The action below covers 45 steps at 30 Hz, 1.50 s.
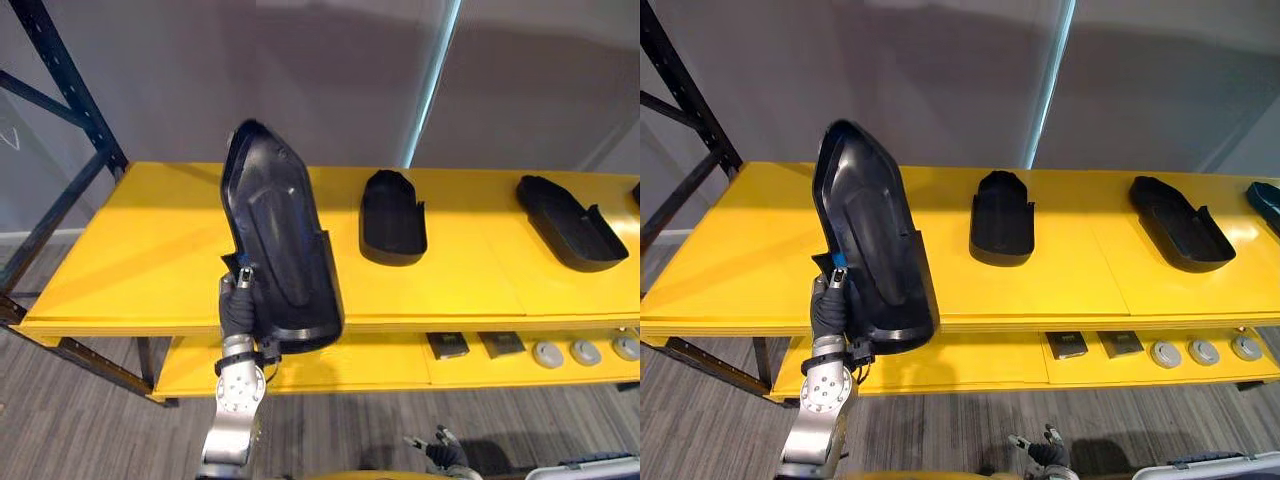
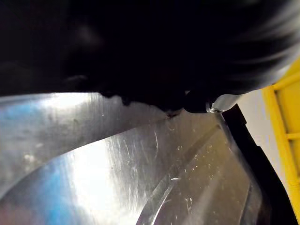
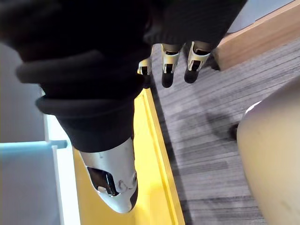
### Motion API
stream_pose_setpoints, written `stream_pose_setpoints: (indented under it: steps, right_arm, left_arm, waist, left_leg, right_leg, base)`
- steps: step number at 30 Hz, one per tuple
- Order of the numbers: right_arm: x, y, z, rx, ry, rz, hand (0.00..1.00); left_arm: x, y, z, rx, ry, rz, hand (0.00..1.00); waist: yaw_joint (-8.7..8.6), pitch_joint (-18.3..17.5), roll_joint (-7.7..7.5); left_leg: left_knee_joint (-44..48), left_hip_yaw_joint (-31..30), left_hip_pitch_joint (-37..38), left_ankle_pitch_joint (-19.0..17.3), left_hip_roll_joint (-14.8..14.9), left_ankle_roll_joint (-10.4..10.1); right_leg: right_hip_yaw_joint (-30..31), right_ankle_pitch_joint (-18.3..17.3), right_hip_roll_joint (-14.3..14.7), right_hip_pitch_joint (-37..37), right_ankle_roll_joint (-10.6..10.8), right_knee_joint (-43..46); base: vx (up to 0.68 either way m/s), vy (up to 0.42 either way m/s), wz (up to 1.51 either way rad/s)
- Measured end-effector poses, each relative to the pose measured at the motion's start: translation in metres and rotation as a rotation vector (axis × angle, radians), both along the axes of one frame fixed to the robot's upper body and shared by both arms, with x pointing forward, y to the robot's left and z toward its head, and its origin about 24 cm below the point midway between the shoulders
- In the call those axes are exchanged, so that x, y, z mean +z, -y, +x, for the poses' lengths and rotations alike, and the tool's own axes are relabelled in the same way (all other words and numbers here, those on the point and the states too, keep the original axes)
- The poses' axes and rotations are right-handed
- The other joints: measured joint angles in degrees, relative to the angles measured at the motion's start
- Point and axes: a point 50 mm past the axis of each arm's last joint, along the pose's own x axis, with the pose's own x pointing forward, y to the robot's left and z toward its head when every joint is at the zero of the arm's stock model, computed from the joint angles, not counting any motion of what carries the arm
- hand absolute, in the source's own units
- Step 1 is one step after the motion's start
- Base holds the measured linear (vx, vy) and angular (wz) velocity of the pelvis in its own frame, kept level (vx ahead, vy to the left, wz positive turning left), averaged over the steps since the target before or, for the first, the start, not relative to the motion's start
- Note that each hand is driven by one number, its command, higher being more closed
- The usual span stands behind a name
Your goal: Walk over and take plastic housings, then place them on the shelf
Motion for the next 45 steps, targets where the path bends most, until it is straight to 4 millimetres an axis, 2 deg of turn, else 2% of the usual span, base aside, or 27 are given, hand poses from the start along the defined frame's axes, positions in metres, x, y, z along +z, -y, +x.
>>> stream_pose_setpoints:
  steps: [2,5,11,21,26,27,30,36,41,45]
  right_arm:
    - [0.0,0.002,0.003,0.015,0.0,-0.004,0.0]
    - [-0.001,0.001,0.005,0.028,0.002,0.012,0.0]
    - [0.0,0.003,0.008,0.041,0.008,0.018,0.0]
    - [0.003,0.005,0.02,0.074,0.033,-0.004,0.0]
    - [0.005,0.005,0.027,0.08,0.049,-0.007,0.0]
    - [0.005,0.005,0.027,0.081,0.052,-0.007,0.0]
    - [0.006,0.005,0.03,0.085,0.062,-0.008,0.0]
    - [0.008,0.002,0.037,0.102,0.083,-0.008,0.0]
    - [0.008,0.002,0.038,0.102,0.086,-0.009,0.0]
    - [0.008,0.002,0.038,0.102,0.086,-0.009,0.0]
  left_arm:
    - [-0.002,-0.018,0.012,0.041,-0.036,0.056,1.0]
    - [-0.004,-0.042,0.024,0.088,-0.088,0.155,1.0]
    - [-0.005,-0.075,0.038,0.162,-0.17,0.264,1.0]
    - [0.029,-0.1,0.071,0.214,-0.137,0.353,1.0]
    - [0.049,-0.116,0.089,0.261,-0.127,0.369,1.0]
    - [0.053,-0.119,0.093,0.267,-0.124,0.371,0.0]
    - [0.064,-0.126,0.1,0.288,-0.118,0.377,0.0]
    - [0.081,-0.126,0.109,0.333,-0.069,0.355,0.0]
    - [0.088,-0.127,0.112,0.349,-0.044,0.323,0.0]
    - [0.084,-0.122,0.113,0.342,-0.048,0.294,0.0]
  waist:
    - [-1.0,-0.24,0.14]
    - [-1.48,-0.21,0.12]
    - [-2.09,0.33,0.41]
    - [-2.88,2.9,0.79]
    - [-3.56,4.56,0.34]
    - [-3.59,4.88,0.24]
    - [-3.83,5.61,0.13]
    - [-4.27,7.07,-0.16]
    - [-4.32,7.36,-0.2]
    - [-4.33,7.84,-0.37]
  left_leg:
    - [-2.6,-0.5,0.54,1.91,-0.13,-0.13]
    - [-5.03,-0.79,0.48,3.74,-0.07,-0.45]
    - [-5.08,-1.24,-0.93,4.49,0.08,-0.83]
    - [-5.49,-0.9,-3.15,5.17,0.13,-0.9]
    - [-5.19,-0.5,-3.88,5.18,0.07,-0.89]
    - [-5.19,-0.49,-4.11,5.18,0.06,-0.89]
    - [-5.18,-0.48,-5.15,5.18,0.07,-0.89]
    - [-5.17,0.28,-6.24,5.17,0.06,-0.89]
    - [-5.16,0.26,-6.12,5.17,0.05,-0.88]
    - [-5.16,0.11,-5.28,5.17,0.05,-0.88]
  right_leg:
    - [-0.52,0.92,0.49,-0.22,-0.34,-1.29]
    - [-0.88,1.95,1.22,-0.57,-0.92,-2.8]
    - [-1.06,2.95,2.3,-1.42,-1.7,-4.12]
    - [0.03,4.25,2.67,-3.55,-1.99,-5.04]
    - [0.47,4.44,2.77,-4.28,-2.06,-5.33]
    - [0.48,4.53,2.79,-4.39,-2.14,-5.6]
    - [0.52,4.69,2.86,-5.39,-2.33,-5.79]
    - [1.46,5.09,2.91,-6.74,-2.71,-5.93]
    - [1.84,5.21,2.92,-6.74,-2.77,-5.95]
    - [1.74,5.23,2.9,-5.88,-2.76,-5.95]
  base:
    - [-0.01,-0.036,0.09]
    - [-0.05,-0.052,0.04]
    - [-0.05,-0.059,0.02]
    - [-0.04,-0.022,-0.05]
    - [0.01,0.001,-0.04]
    - [0.0,0.0,0.0]
    - [0.0,0.0,0.0]
    - [0.0,-0.005,-0.07]
    - [0.0,-0.004,-0.05]
    - [-0.01,-0.001,0.02]
